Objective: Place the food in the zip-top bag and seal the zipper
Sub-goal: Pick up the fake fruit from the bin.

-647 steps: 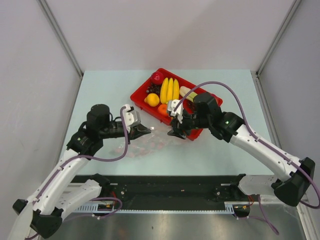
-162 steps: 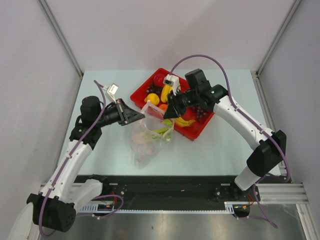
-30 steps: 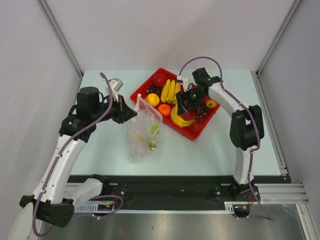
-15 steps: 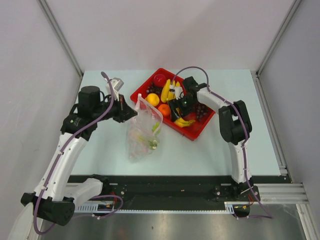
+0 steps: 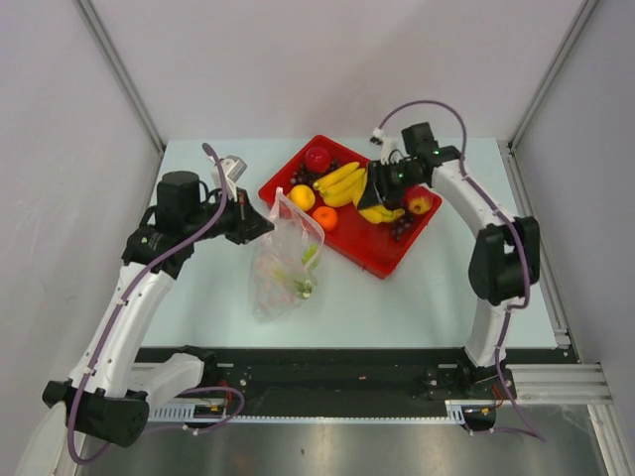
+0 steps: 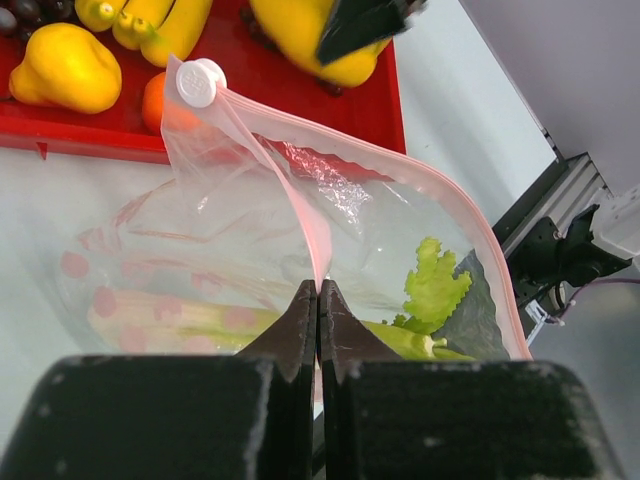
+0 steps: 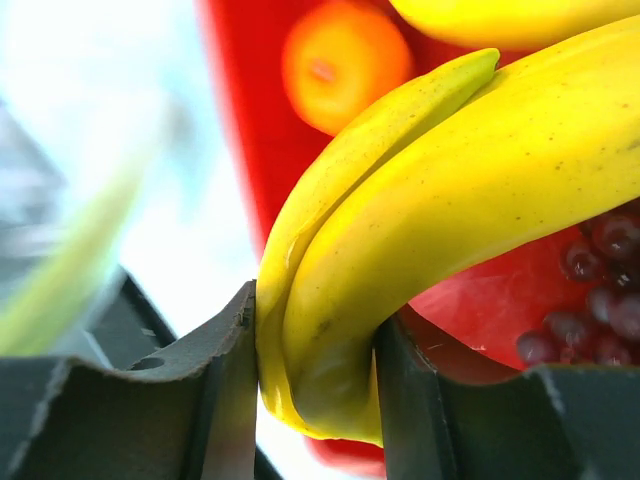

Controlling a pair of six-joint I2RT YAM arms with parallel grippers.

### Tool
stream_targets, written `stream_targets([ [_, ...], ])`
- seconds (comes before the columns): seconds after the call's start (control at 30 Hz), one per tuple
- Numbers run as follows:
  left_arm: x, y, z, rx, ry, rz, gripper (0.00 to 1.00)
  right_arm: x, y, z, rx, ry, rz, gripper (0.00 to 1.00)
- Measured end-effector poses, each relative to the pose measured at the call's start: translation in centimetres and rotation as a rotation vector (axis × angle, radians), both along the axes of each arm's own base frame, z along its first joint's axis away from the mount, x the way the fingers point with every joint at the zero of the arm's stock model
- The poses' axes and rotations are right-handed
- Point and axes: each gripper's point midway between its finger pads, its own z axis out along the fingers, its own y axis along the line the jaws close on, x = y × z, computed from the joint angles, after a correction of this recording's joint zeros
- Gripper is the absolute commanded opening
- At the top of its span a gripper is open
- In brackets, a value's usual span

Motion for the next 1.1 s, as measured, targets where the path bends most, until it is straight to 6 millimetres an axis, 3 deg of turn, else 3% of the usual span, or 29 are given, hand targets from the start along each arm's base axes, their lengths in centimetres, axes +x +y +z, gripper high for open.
stream_targets([
  [0.1,0.0,0.0,-0.4,0.000,0.008,-0.002,0.00,-0.8,0.1,6.4,0.106,-0.086,-0.022,0.00],
  [0.23,-0.1,-0.2,-0.7,-0.010,0.012,-0.009,0.00,-2.9,1.8,15.0,0.330,-0.202,-0.039,0.00],
  [0.4,-0.2,-0.5,-0.4,-0.034,0.005,-0.016,0.00,-6.1,5.8,25.4,0.694,-0.325,0.009,0.00],
  [0.57,-0.3,-0.6,0.0,-0.064,0.017,-0.014,0.00,-10.9,10.6,30.9,0.925,-0.325,0.156,0.00],
  [0.63,-0.3,-0.4,0.1,-0.080,0.032,-0.006,0.00,-13.2,12.1,31.7,0.987,-0.314,0.223,0.00],
  [0.73,-0.1,-0.1,0.3,-0.108,0.055,0.012,0.00,-15.7,13.7,31.3,1.044,-0.289,0.313,0.00],
  [0.83,0.0,0.2,0.6,-0.135,0.072,0.022,0.00,-16.7,14.7,29.3,1.051,-0.251,0.367,0.00],
  [1.03,-0.1,0.1,1.1,-0.173,0.091,0.013,0.00,-17.8,16.3,23.4,0.984,-0.165,0.440,0.00],
  [1.1,-0.3,0.1,1.2,-0.180,0.096,0.007,0.00,-18.1,16.8,22.0,0.962,-0.159,0.474,0.09],
])
